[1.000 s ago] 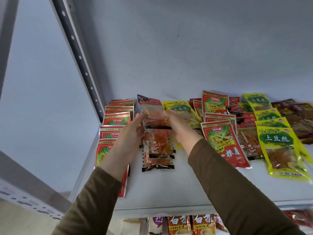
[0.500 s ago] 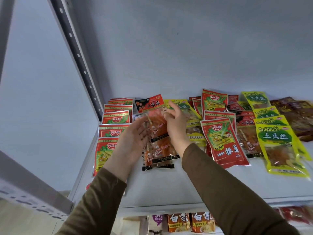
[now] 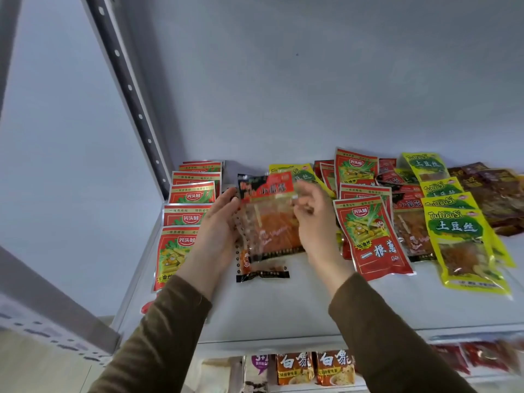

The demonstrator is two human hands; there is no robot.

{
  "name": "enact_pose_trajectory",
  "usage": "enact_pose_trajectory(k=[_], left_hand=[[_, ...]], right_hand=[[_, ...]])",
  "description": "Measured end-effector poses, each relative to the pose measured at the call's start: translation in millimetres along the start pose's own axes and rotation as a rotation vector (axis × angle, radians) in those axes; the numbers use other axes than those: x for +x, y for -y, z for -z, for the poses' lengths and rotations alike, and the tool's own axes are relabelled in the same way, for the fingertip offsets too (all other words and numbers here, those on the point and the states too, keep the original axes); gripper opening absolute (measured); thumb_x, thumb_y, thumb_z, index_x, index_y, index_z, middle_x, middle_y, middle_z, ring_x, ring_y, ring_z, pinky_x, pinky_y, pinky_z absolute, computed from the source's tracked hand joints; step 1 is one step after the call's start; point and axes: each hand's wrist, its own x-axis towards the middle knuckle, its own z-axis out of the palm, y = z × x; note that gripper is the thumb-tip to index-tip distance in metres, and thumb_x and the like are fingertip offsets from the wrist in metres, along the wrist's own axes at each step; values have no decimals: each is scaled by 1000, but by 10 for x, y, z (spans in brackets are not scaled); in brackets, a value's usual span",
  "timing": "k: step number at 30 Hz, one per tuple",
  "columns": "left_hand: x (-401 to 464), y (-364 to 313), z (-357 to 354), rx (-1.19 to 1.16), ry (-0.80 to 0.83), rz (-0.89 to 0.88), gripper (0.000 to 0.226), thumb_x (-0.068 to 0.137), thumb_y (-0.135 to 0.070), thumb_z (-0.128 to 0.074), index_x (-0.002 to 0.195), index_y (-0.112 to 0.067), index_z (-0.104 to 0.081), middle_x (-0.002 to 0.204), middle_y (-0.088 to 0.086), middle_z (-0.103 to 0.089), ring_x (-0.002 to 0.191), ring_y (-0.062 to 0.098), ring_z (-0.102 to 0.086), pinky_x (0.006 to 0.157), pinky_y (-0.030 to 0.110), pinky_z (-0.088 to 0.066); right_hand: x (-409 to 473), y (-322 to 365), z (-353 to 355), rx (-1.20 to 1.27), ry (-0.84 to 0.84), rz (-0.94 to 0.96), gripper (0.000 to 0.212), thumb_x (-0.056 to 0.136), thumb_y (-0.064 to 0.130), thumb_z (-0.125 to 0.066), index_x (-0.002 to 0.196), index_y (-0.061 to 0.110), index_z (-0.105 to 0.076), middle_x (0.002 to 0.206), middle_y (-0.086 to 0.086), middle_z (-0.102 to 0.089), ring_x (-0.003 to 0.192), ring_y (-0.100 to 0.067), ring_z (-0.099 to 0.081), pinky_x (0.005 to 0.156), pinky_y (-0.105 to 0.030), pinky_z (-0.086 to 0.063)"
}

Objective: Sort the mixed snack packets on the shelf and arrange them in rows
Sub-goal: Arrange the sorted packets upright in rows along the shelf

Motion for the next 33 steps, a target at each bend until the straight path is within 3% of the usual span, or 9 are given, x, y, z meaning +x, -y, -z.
enact_pose_trajectory(k=[3, 8, 12, 15, 17, 20, 23, 26, 33], left_hand=[[16, 92, -11, 149, -23, -56, 51, 95, 1, -62, 135, -29, -57, 116, 2, -76, 96, 22, -77, 71, 40, -64], [-38, 208, -7, 568, -76, -201, 80, 95, 11, -58, 157, -34, -33, 141, -1, -58, 118, 20, -66, 89, 50, -62], [-87, 240, 50, 712, -72, -224, 84, 96, 7, -60, 160, -34, -25, 140, -6, -53, 104, 14, -69, 78, 44, -65], [-133, 250, 44, 871, -49, -295, 84, 95, 7, -58, 161, -32, -25, 143, -9, -46, 107, 1, -61, 71, 22, -61], [-158, 282, 47, 1021, -52, -336, 82, 96, 6, -57, 162, -30, -22, 159, -5, -33, 131, 7, -49, 90, 27, -59], [-203, 340, 69, 1313, -102, -452, 78, 99, -3, -57, 162, -31, -21, 172, -6, -2, 158, 23, -5, 126, 47, -20], [-320, 432, 29, 1575, -82, -609, 61, 106, -30, -46, 163, -27, -23, 173, 2, -2, 159, 24, 6, 129, 47, -3], [-427, 584, -24, 1822, -55, -566, 76, 98, -73, -11, 163, -34, -12, 173, 5, 9, 156, 28, 24, 126, 51, 11], [-338, 668, 145, 1875, 144, -340, 98, 78, -95, -22, 161, -47, 2, 173, -1, 11, 156, 30, 22, 126, 59, -10]], right_hand=[[-213, -85, -49, -188, 106, -19, 51, 100, 6, -55, 141, 35, -48, 116, 9, -65, 96, -9, -67, 75, -30, -59], [-391, -102, -107, -436, 72, 197, 60, 100, 12, -58, 154, 26, -35, 146, 7, -53, 128, -9, -54, 104, -21, -45], [-343, -23, -163, -267, 244, 110, 60, 105, 31, -52, 159, 29, -26, 162, 11, -33, 148, -6, -31, 114, -21, -28], [-256, 32, -214, -248, 330, 35, 64, 105, 36, -49, 162, 27, -19, 166, 9, -24, 152, -10, -25, 120, -31, -26], [-211, 47, -236, -235, 353, -21, 66, 105, 39, -49, 162, 28, -16, 168, 8, -20, 153, -12, -23, 120, -32, -24], [-136, 66, -255, -43, 350, -193, 64, 104, 44, -49, 161, 31, -21, 166, 8, -24, 151, -15, -27, 115, -35, -29], [-13, 111, -296, 128, 313, -295, 63, 104, 47, -48, 160, 27, -25, 165, 5, -29, 149, -17, -32, 108, -32, -31], [166, 146, -363, 176, 299, -328, 62, 105, 50, -44, 159, 25, -28, 164, 3, -32, 147, -18, -34, 103, -31, -31], [521, 82, -559, 269, 416, -614, 73, 97, 67, -44, 155, 22, -39, 161, -5, -37, 148, -28, -35, 121, -53, -26]])
